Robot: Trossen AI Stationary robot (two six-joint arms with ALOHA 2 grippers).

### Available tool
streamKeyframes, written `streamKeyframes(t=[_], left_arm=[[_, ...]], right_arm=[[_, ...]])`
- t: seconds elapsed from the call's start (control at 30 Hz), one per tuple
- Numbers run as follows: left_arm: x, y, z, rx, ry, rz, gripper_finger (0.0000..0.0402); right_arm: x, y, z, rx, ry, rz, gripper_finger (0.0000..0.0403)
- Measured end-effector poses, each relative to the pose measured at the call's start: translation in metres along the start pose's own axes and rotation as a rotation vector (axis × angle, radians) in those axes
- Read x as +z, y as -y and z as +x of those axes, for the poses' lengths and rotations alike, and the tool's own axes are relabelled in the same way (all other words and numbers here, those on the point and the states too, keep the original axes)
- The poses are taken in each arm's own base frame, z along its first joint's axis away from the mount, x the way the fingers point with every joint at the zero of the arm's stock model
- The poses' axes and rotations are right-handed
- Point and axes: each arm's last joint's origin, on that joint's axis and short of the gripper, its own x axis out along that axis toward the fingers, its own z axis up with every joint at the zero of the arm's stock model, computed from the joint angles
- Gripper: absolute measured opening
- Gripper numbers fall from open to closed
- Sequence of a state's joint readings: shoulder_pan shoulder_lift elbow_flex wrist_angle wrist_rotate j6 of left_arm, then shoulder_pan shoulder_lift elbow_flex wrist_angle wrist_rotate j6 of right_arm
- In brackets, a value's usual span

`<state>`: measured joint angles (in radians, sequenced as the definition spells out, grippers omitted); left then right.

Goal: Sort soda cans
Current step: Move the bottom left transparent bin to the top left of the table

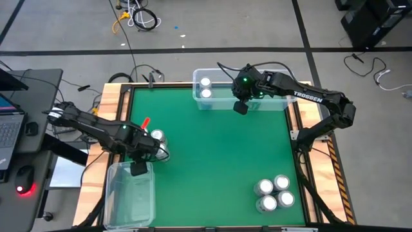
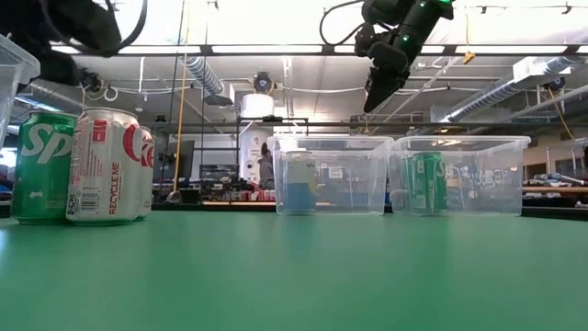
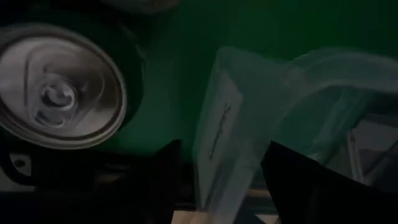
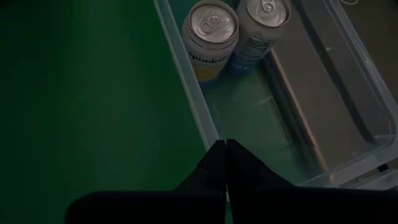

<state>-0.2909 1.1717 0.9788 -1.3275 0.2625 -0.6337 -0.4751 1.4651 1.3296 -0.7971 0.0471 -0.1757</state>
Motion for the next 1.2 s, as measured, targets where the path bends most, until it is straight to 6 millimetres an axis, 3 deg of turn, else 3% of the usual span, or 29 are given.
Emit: streamKeyframes(t=[0.1,0.27,0.3,0.5,0.8,0.97,1.2], left_arm=[[-0.001,0.0,0.003,-0.033,-0.038,0.031,0.0176],[-0.002,0.005,-0.005,-0.12,-0.069,0.1,0.0037],[-0.003,0.006,-0.008,-0.138,-0.075,0.093,0.0026],[-0.001,0.017,-0.042,-0.194,0.023,0.127,0.0026],[-0.002,0.024,-0.112,-0.392,0.189,0.04,0.0026],[0.003,0.008,-0.141,-0.36,0.35,-0.116,0.0026],[0.01,-0.033,-0.162,-0.249,0.509,-0.4,0.0026]], right_arm=[[0.0,0.0,0.0,0.0,0.002,0.0,0.0],[0.0,0.0,0.0,-0.001,0.003,0.0,0.0],[0.0,0.0,0.0,-0.001,0.004,0.0,0.0],[0.0,0.0,0.0,-0.001,0.004,0.0,0.0],[0.0,0.0,0.0,0.0,0.003,-0.001,0.0],[0.0,0.0,0.0,-0.001,0.003,-0.002,0.0],[0.0,0.0,0.0,0.0,0.003,-0.008,0.0]])
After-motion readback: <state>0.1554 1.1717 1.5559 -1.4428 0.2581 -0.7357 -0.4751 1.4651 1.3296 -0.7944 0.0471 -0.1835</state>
